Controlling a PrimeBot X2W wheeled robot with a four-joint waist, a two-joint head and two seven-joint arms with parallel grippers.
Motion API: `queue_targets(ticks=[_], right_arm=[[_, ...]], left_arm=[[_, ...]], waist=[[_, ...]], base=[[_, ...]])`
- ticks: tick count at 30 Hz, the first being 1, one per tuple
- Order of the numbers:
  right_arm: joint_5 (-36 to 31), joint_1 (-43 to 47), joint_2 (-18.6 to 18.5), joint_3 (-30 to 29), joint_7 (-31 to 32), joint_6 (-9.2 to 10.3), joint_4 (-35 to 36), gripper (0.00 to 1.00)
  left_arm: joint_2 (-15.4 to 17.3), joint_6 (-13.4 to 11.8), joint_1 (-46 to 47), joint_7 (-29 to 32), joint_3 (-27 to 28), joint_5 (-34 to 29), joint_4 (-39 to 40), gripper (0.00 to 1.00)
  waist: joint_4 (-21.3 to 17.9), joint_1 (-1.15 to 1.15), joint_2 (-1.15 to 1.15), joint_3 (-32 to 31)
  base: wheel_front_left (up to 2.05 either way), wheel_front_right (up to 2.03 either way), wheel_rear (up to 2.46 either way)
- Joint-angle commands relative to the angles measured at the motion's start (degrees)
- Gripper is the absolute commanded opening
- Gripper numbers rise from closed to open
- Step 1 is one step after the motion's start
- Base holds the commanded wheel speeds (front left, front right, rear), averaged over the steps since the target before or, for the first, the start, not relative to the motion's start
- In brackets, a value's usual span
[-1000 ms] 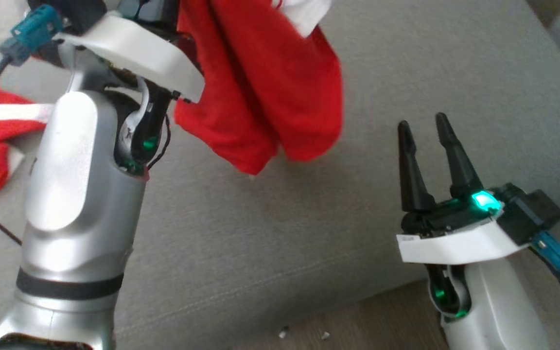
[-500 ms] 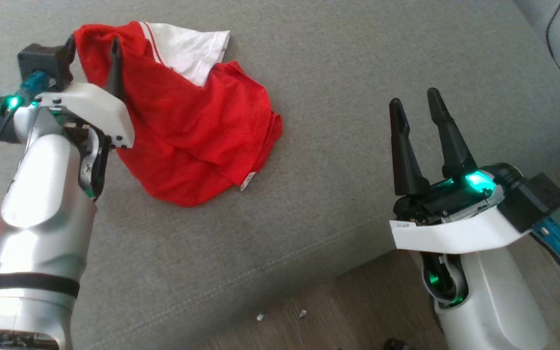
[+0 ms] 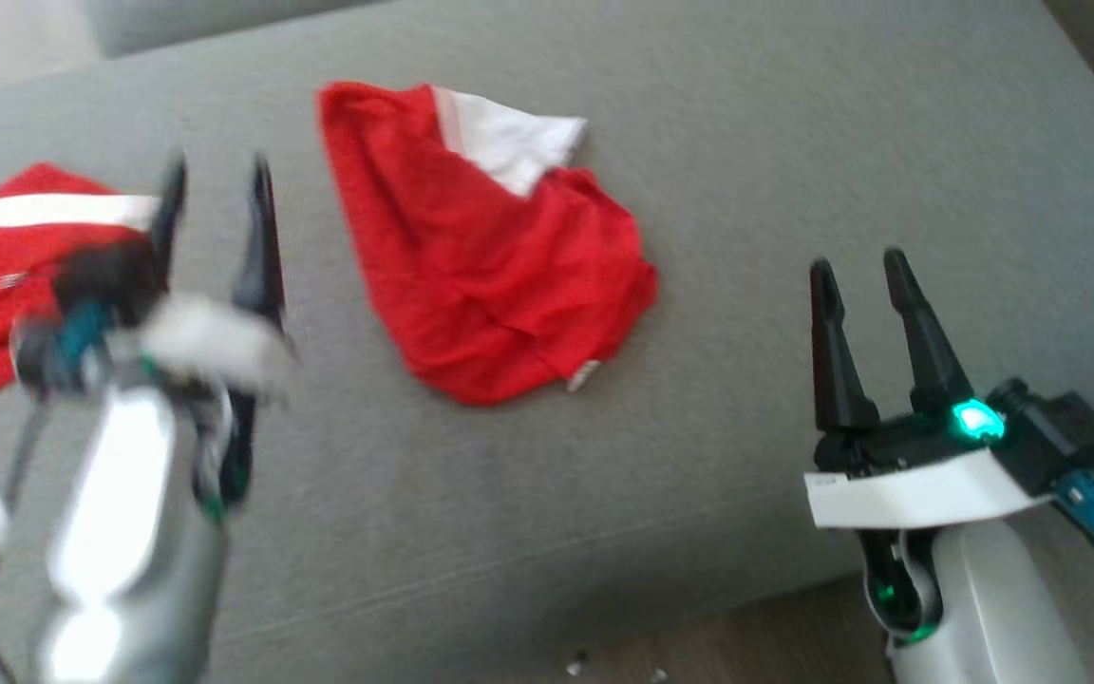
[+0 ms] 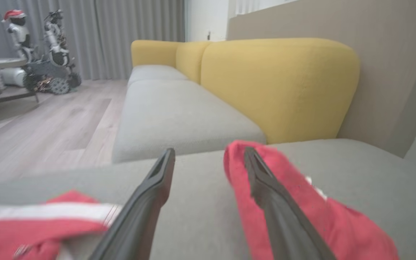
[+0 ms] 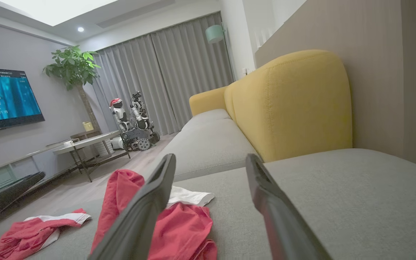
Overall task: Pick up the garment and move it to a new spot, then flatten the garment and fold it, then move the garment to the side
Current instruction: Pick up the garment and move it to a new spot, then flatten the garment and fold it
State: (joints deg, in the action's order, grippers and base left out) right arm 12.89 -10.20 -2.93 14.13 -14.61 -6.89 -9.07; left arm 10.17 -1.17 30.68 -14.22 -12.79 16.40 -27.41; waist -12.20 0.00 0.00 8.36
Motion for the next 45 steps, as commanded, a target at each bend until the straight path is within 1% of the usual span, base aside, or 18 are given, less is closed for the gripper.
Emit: queue_targets(ticks=[1,5,8,11,13,18,22,26,32,36,39,44,45], right_arm=[[-1.0,0.13,0.05,0.53,-0.39,-0.59,1.26,1.0],[-1.8,2.21,0.05,-0.8,-0.39,-0.59,0.71,1.0],[-2.33,3.76,0.05,-1.8,-0.39,-0.59,0.21,1.0],[-2.63,4.97,0.05,-2.25,-0.39,-0.59,-0.08,1.0],[-2.87,5.79,0.05,-2.33,-0.39,-0.59,-0.38,1.0],[-3.12,6.66,0.05,-2.51,-0.39,-0.59,-0.73,1.0],[-3.04,6.66,0.05,-2.38,-0.39,-0.59,-0.9,1.0],[-0.53,5.72,0.05,-1.05,-0.39,-0.59,-1.96,1.0],[1.61,-0.76,0.05,-1.35,0.45,-0.59,-5.38,1.0],[-0.39,-8.69,0.05,-3.9,2.93,-0.59,-8.98,1.0],[-1.91,-15.34,0.05,-5.9,5.66,-0.59,-13.07,1.0],[-2.2,-25.93,-0.22,-11.02,11.06,-0.59,-22.49,1.0],[-2.2,-25.93,-0.22,-11.02,11.06,-0.59,-22.49,1.0]], left_arm=[[1.16,-0.89,-3.08,-0.49,1.64,0.46,4.87,1.0],[-0.58,-2.53,-13.52,-0.68,2.08,1.39,12.32,1.0],[-1.3,-3.45,-19.48,-0.74,1.43,-0.76,17.17,1.0],[-2.94,-4.42,-24.1,-0.76,1.56,-2.83,21.29,1.0],[-4.0,-4.58,-26.73,-0.76,1.35,-4.17,23.26,1.0],[-6.16,-4.72,-30.82,-0.77,2.17,-5.26,26.74,1.0],[-6.82,-4.24,-31.53,-0.77,2.39,-5.81,27.61,1.0],[-7.09,-3.41,-31.11,-0.77,2.04,-6.43,27.84,1.0],[-7.24,-2.34,-29.22,-0.77,0.95,-6.88,27.86,1.0],[-7.27,-2.47,-26.79,-0.77,-1.39,-5.92,29.06,1.0],[-7.27,-2.85,-25.16,-0.77,-2.82,-5.16,29.43,1.0],[-7.28,-3.39,-22.51,-0.77,-4.64,-4.0,29.42,1.0],[-7.28,-3.39,-22.51,-0.77,-4.64,-4.0,29.42,1.0]], waist=[[4.28,0.0,0.0,-3.64],[6.75,0.0,0.0,-5.35],[8.42,0.0,0.0,-6.5],[9.55,0.0,0.0,-7.43],[10.11,0.0,0.0,-8.18],[10.77,0.0,0.0,-8.8],[11.3,0.0,0.0,-8.67],[12.21,0.0,0.0,-7.52],[15.01,0.0,0.0,-2.77],[17.54,0.0,0.0,2.22],[18.95,0.0,0.0,5.22],[21.26,0.0,0.0,9.08],[21.26,0.0,0.0,9.08]], base=[[0.0,0.0,0.0],[0.0,0.0,0.0],[0.0,0.0,0.0],[0.0,0.0,0.0],[0.0,0.0,0.0],[0.0,0.0,0.0],[0.0,0.0,0.0],[0.0,0.0,0.0],[0.0,0.0,0.0],[0.0,0.0,0.0],[0.0,0.0,0.0],[0.0,0.0,0.0],[0.0,0.0,0.0]])
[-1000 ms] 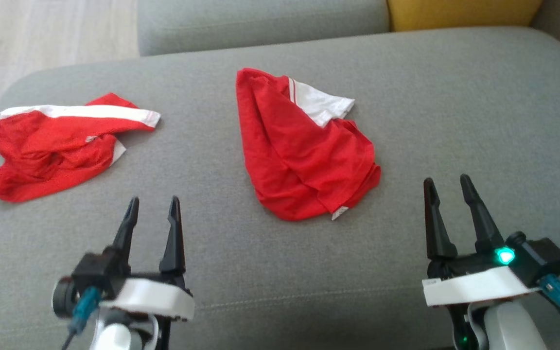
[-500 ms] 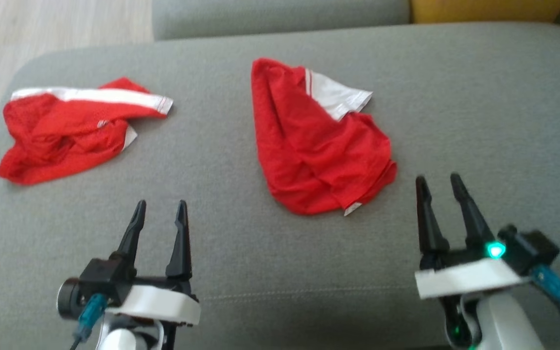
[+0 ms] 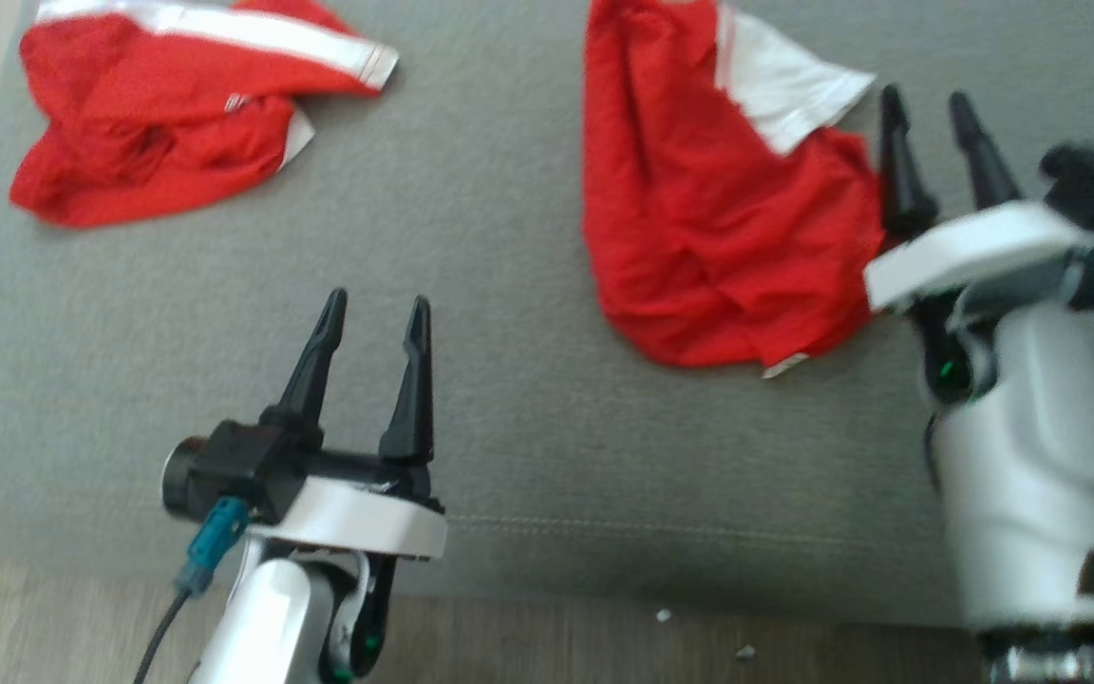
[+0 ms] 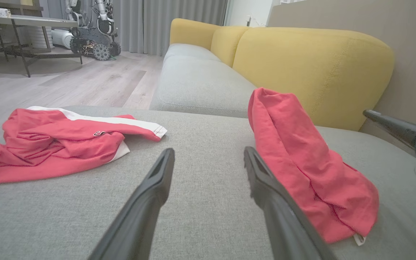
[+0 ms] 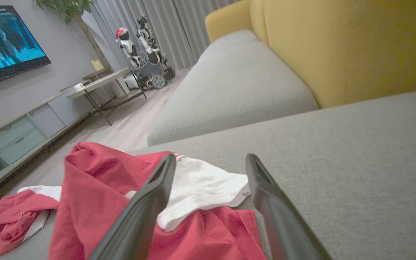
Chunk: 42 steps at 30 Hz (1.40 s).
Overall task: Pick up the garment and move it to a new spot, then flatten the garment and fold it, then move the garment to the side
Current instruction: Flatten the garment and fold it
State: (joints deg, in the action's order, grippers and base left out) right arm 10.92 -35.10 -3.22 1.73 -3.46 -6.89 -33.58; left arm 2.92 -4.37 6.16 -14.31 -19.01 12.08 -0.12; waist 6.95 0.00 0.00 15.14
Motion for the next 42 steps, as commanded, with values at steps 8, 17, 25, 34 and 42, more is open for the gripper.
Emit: queue_targets(ticks=[8,17,25,34,42], right_arm=[[0.11,-13.21,-3.18,-5.25,6.62,-0.59,-13.07,1.0],[-2.45,-20.59,-6.82,-6.89,9.34,-0.59,-25.85,1.0],[-4.04,-24.09,-7.01,-8.95,8.11,-0.59,-32.38,0.0],[-2.29,-25.02,-8.2,-10.2,-1.56,-0.59,-33.03,0.0],[-3.92,-29.06,-15.29,-16.54,-9.16,-0.59,-31.04,0.0]], left_arm=[[-0.03,-1.9,5.24,-0.69,-2.34,2.82,4.04,1.0],[-0.04,-3.03,6.5,-0.69,-4.07,4.65,4.72,1.0],[-0.04,-3.42,6.85,-0.69,-4.48,5.26,4.88,1.0],[-0.04,-3.74,6.17,-0.69,-3.99,5.66,4.33,1.0],[-0.04,-3.2,3.87,-0.69,-3.33,5.63,3.61,1.0]], waist=[[5.62,0.0,0.0,5.69],[7.64,0.0,0.0,7.22],[8.37,0.0,0.0,7.96],[6.72,0.0,0.0,5.47],[3.74,0.0,0.0,-0.74]], base=[[0.0,0.0,0.0],[0.0,0.0,0.0],[0.0,0.0,0.0],[0.0,0.0,0.0],[0.0,0.0,0.0]])
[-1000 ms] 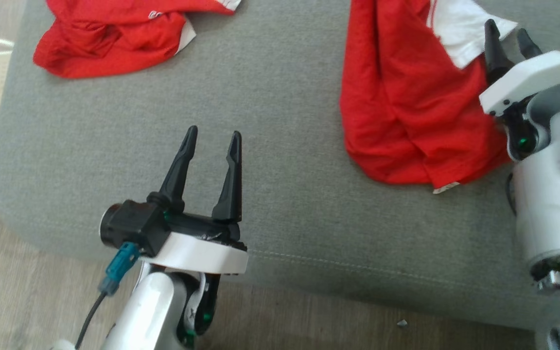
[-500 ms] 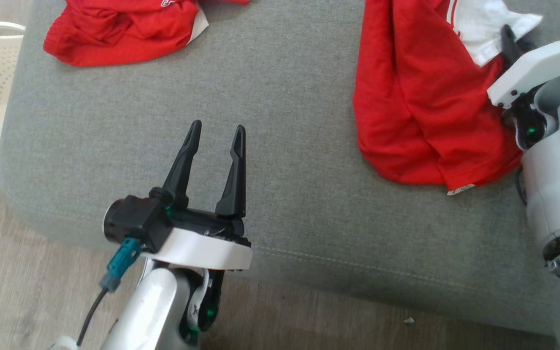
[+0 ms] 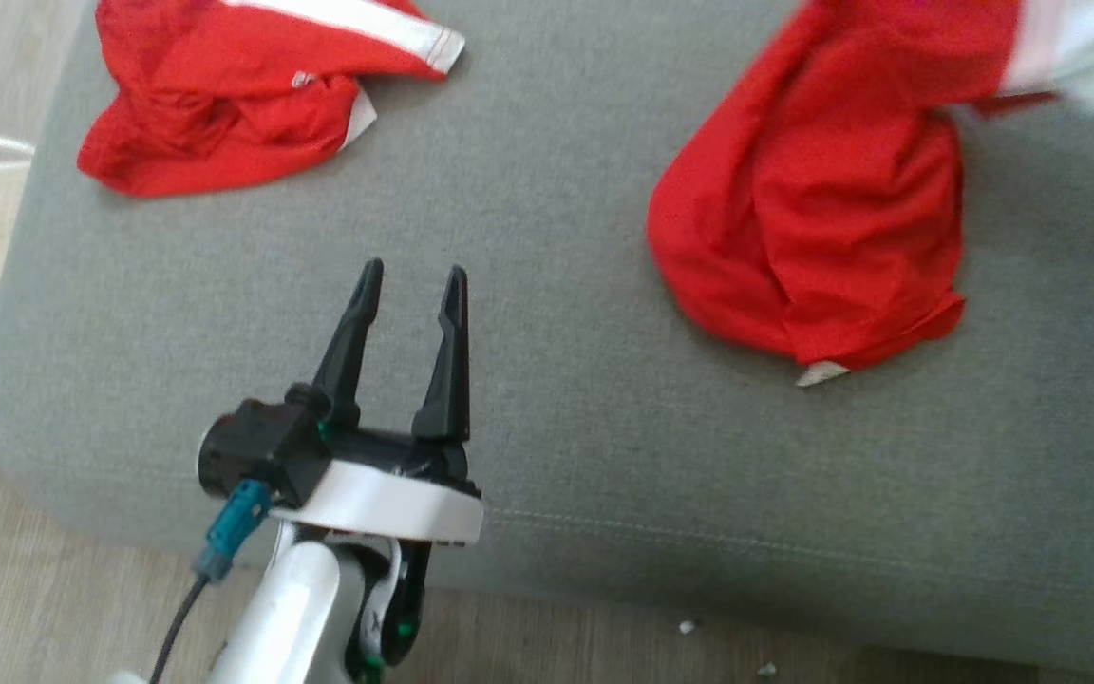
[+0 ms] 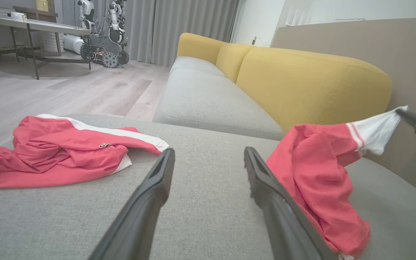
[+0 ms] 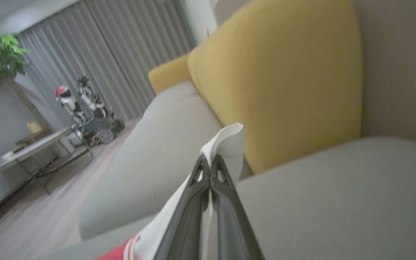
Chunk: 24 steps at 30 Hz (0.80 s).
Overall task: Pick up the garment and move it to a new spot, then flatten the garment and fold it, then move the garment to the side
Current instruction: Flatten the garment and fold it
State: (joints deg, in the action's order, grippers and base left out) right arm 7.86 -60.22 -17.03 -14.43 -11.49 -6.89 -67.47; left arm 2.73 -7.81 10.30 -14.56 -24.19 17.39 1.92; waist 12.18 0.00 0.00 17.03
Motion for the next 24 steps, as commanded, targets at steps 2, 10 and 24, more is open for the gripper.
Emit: queue_targets(ticks=[2,10,24], right_arm=[[-2.92,-5.67,-4.0,-2.97,-1.95,-0.59,3.94,0.0],[-16.18,-13.63,-2.66,-4.75,-3.22,-0.59,13.98,0.0],[-5.31,-7.44,13.98,27.59,-1.03,-0.59,2.96,0.0]], left_arm=[[0.15,0.35,-1.18,-0.44,1.6,0.44,1.28,1.0],[0.15,0.37,-4.65,-0.44,1.03,1.25,1.21,1.0],[0.15,0.14,-4.35,-0.44,-2.13,2.74,2.1,1.0]], waist=[[-1.8,0.0,0.0,-4.55],[-0.68,0.0,0.0,-10.31],[5.38,0.0,0.0,-9.09]], base=[[0.0,0.0,0.0],[0.0,0.0,0.0],[0.0,0.0,0.0]])
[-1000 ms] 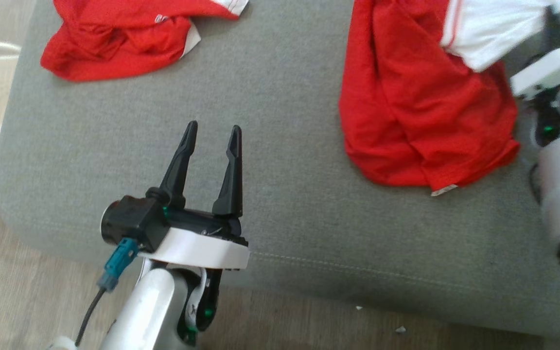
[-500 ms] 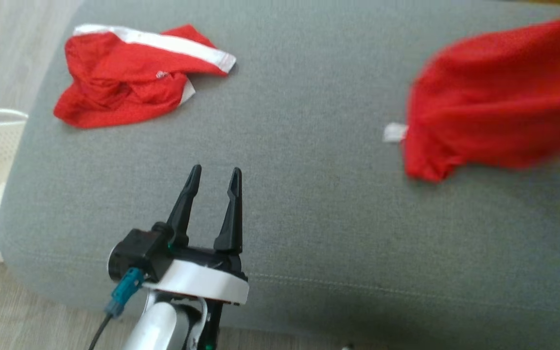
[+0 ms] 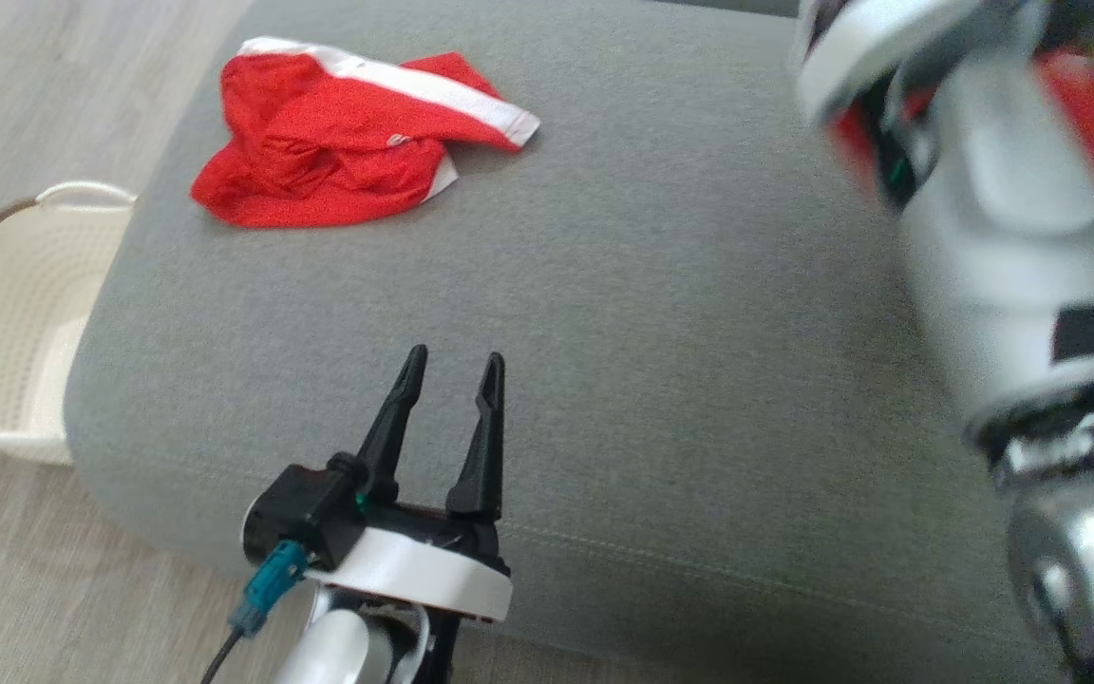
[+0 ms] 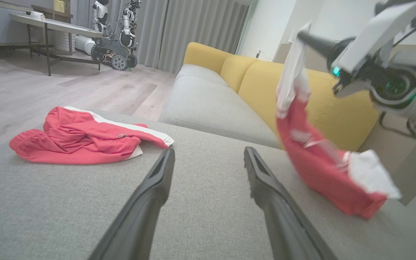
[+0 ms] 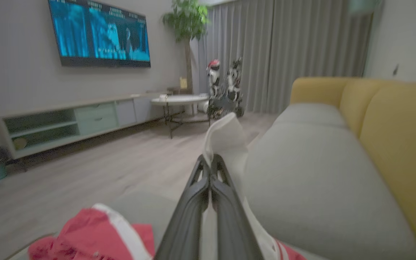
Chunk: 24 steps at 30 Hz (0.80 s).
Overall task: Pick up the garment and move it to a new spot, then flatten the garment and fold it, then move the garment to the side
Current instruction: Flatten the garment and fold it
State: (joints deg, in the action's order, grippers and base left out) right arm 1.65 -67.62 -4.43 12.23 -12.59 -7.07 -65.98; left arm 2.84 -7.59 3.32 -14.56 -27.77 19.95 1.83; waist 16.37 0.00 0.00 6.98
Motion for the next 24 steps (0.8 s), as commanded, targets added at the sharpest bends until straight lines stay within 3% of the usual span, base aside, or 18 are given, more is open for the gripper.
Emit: queue_targets(ticks=[1,2,4,8,12,18,24], right_arm=[[3.1,1.41,1.46,3.45,0.88,-0.42,0.49,0.0],[6.3,3.39,1.5,7.26,2.41,-0.42,0.51,0.0],[12.57,7.18,1.52,14.78,6.42,-0.42,2.33,1.0],[23.3,11.66,1.54,29.39,13.21,-0.42,9.29,1.0],[29.25,11.51,1.27,35.93,14.97,-0.42,10.83,1.0],[34.14,10.13,-1.68,39.77,13.36,-0.42,11.12,1.0],[37.33,11.3,-4.17,36.03,6.22,-0.42,10.61,1.0]], left_arm=[[0.04,-0.13,2.92,-0.44,1.03,0.39,2.18,1.0],[0.04,-0.12,3.26,-0.44,0.53,0.63,2.12,1.0],[0.04,-0.33,3.88,-0.44,-0.19,1.06,2.1,1.0],[0.04,-1.05,4.57,-0.44,-0.43,1.54,2.17,1.0],[0.04,-1.56,4.67,-0.44,0.19,1.57,2.13,1.0],[0.04,-1.41,4.36,-0.44,1.09,1.16,2.12,1.0],[0.04,-1.27,4.12,-0.44,2.25,0.52,2.26,1.0]], waist=[[1.91,0.0,0.0,1.35],[2.68,0.0,0.0,1.7],[3.66,0.0,0.0,2.33],[3.69,0.0,0.0,2.89],[2.07,0.0,0.0,2.34],[-2.5,0.0,0.0,0.33],[-7.0,0.0,0.0,-1.58]], base=[[0.0,0.0,0.0],[0.0,0.0,0.0],[0.0,0.0,0.0],[0.0,0.0,0.0],[0.0,0.0,0.0],[0.0,0.0,0.0],[0.0,0.0,0.0]])
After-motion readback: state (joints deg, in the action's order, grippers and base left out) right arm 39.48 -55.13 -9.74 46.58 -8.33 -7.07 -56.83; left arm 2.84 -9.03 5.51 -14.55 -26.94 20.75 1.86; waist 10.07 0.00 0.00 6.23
